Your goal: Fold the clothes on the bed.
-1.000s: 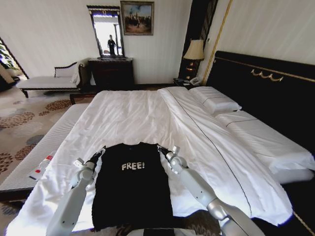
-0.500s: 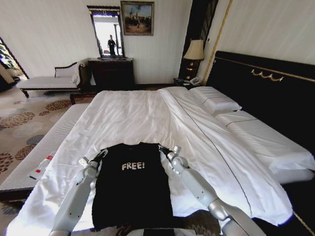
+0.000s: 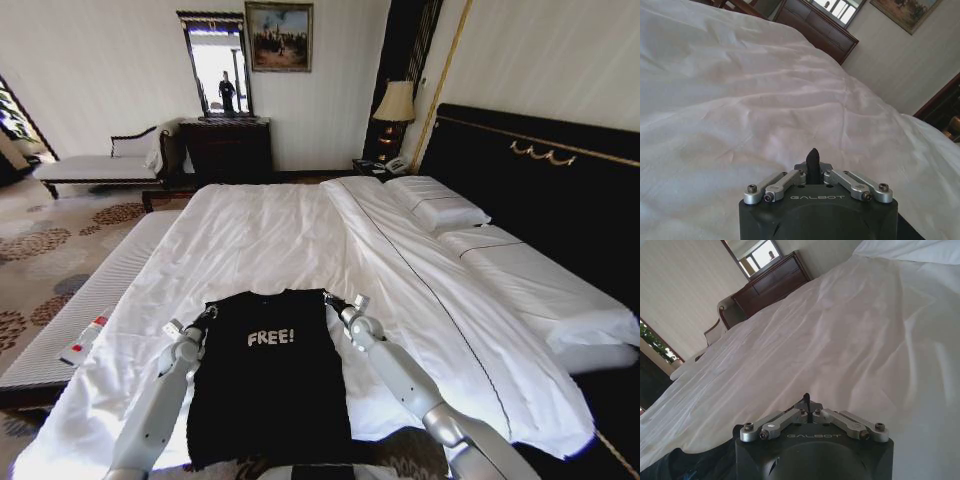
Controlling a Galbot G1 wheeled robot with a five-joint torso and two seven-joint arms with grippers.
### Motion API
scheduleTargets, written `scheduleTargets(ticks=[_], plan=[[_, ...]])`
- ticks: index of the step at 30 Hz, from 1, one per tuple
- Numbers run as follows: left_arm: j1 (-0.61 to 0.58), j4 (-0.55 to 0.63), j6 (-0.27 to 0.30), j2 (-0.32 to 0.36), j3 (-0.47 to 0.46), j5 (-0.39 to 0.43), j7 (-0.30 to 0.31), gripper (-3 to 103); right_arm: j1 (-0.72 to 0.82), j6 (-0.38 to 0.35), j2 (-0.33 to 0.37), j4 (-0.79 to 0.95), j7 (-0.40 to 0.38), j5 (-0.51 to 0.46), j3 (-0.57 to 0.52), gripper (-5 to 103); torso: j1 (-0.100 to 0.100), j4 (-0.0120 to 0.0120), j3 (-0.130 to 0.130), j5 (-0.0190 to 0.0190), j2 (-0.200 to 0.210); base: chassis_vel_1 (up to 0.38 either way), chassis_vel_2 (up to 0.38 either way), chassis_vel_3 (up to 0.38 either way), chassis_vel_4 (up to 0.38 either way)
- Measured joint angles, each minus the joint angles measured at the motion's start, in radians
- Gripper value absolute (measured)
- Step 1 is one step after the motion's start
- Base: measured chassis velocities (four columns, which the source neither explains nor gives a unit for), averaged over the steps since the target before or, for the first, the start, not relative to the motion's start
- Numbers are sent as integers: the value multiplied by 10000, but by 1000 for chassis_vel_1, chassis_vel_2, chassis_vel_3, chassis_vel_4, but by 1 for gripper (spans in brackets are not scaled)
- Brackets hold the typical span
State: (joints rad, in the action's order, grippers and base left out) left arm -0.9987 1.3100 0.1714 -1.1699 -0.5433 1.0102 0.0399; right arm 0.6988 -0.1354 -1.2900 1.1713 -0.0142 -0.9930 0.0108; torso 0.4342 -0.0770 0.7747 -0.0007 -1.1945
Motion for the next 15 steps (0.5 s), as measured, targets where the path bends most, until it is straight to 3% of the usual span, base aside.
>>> scheduleTargets(ticks=[5, 15], plan=[[-148, 285, -9, 134, -161, 61, 2, 0, 6, 46, 46, 201, 2, 14, 13, 0, 0, 0, 1, 0, 0, 0, 0, 0, 0], [-483, 1664, -2, 735, -630, 613, 79, 0, -130, 263, 798, 1943, 293, -251, 19, 0, -1, -1, 0, -3, 0, 0, 0, 0, 0]])
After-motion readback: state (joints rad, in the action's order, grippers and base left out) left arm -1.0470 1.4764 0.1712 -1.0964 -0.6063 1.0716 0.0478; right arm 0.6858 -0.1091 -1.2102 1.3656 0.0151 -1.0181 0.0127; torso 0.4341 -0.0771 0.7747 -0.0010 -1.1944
